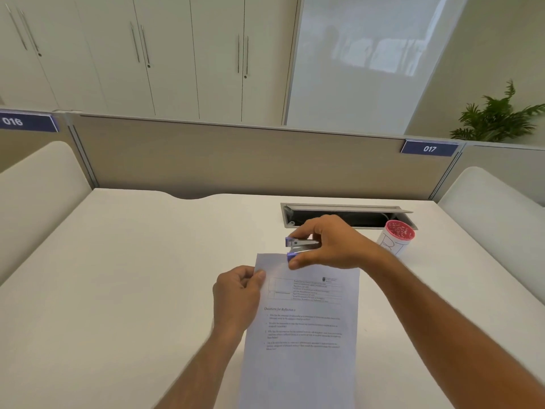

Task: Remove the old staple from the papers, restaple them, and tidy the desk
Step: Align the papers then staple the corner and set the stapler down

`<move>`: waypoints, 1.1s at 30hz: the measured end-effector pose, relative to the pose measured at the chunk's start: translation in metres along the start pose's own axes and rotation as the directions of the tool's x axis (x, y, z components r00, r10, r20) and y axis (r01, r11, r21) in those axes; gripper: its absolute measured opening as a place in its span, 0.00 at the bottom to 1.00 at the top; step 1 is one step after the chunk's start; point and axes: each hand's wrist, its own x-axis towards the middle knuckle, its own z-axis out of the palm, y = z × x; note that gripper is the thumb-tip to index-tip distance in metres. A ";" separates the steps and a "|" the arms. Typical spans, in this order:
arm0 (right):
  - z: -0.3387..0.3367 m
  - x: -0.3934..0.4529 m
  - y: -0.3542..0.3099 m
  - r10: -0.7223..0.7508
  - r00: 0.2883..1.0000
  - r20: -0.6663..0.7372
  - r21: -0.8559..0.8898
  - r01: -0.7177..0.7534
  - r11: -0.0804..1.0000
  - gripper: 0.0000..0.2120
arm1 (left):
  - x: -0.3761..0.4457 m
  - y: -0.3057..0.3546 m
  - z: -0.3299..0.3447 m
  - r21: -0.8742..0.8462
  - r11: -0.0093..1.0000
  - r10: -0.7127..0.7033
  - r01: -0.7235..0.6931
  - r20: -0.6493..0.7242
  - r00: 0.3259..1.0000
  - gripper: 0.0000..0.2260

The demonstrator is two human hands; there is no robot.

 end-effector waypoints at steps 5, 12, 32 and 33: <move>0.007 0.004 -0.023 -0.068 0.997 0.045 -0.159 0.074 0.984 0.25 | -0.012 0.004 -0.002 -0.016 1.000 0.014 -0.014 0.018 1.000 0.07; 0.013 0.005 -0.045 -0.091 0.985 0.144 -0.299 0.131 0.945 0.25 | -0.022 0.004 -0.006 -0.032 0.999 0.039 -0.038 0.031 0.999 0.09; 0.023 0.006 -0.056 -0.116 0.971 0.211 -0.264 0.171 0.949 0.20 | -0.030 0.005 -0.010 -0.059 0.995 0.076 -0.075 0.024 0.997 0.07; 0.023 0.006 -0.057 -0.119 0.969 0.215 -0.270 0.176 0.947 0.20 | -0.030 0.005 -0.010 -0.063 0.996 0.072 -0.071 0.026 0.997 0.07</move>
